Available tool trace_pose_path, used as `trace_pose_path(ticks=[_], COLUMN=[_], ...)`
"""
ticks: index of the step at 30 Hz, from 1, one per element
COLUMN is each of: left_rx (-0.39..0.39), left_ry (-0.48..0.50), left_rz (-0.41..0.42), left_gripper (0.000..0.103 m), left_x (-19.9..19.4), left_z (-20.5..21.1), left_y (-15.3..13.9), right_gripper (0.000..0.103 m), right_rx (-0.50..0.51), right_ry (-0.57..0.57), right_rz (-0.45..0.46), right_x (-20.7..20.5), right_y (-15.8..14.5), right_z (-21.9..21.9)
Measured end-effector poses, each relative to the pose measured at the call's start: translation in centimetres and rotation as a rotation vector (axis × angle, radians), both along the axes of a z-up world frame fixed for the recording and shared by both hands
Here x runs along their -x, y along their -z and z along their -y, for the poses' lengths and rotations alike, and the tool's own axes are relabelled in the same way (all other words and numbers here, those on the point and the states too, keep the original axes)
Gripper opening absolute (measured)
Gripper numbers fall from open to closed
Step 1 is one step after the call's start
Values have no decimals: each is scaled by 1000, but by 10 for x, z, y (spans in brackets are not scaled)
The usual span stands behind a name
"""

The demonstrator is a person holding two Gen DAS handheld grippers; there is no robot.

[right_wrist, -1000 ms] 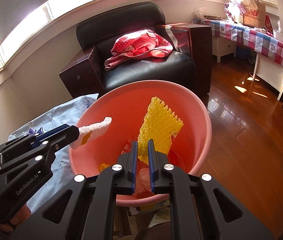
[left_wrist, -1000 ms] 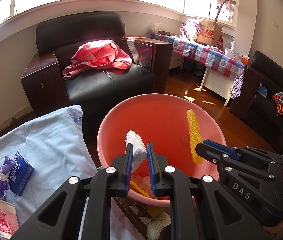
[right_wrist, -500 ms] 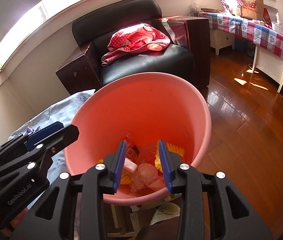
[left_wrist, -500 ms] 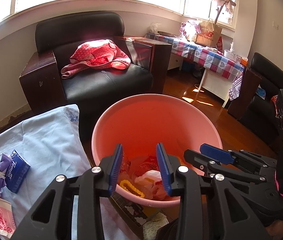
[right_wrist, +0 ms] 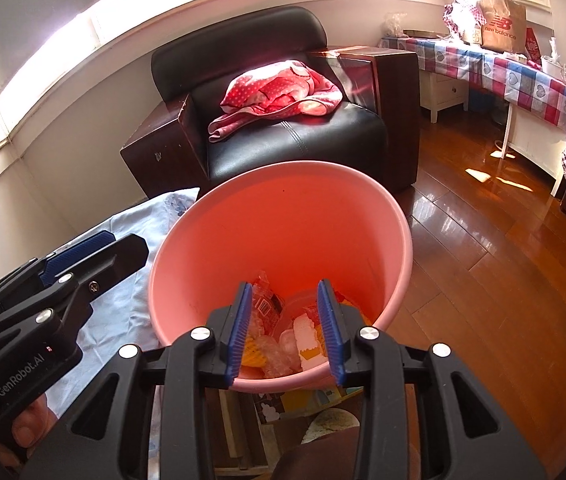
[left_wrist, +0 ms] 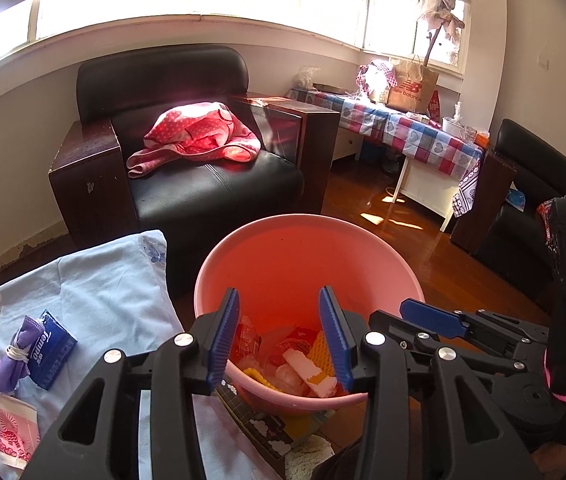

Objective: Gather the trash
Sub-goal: 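Carry the tissue and yellow net over the pink bucket and open both grippers, then move both open tools back over the remaining trash on the table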

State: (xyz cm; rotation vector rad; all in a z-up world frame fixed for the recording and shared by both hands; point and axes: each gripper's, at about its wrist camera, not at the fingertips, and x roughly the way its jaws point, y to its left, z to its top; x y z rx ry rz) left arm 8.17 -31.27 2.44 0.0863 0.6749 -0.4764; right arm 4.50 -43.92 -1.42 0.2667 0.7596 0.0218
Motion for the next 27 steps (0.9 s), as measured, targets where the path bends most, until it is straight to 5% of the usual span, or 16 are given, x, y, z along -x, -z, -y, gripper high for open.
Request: trace_pose_path(ticks=[13,27], left_rx=[34,49], left_ry=[-26,-150], left_rz=[54,87], left_gripper=[41,48], left_x=[27,52], left_z=[-28,-106], left_y=[-28,-43], right_gripper=[35,35], right_rx=[25,55], right_ry=[-16,-143], right_rz=[28,47], right_x=[18,24], right_y=[-18,-34], right_z=[-18,-84])
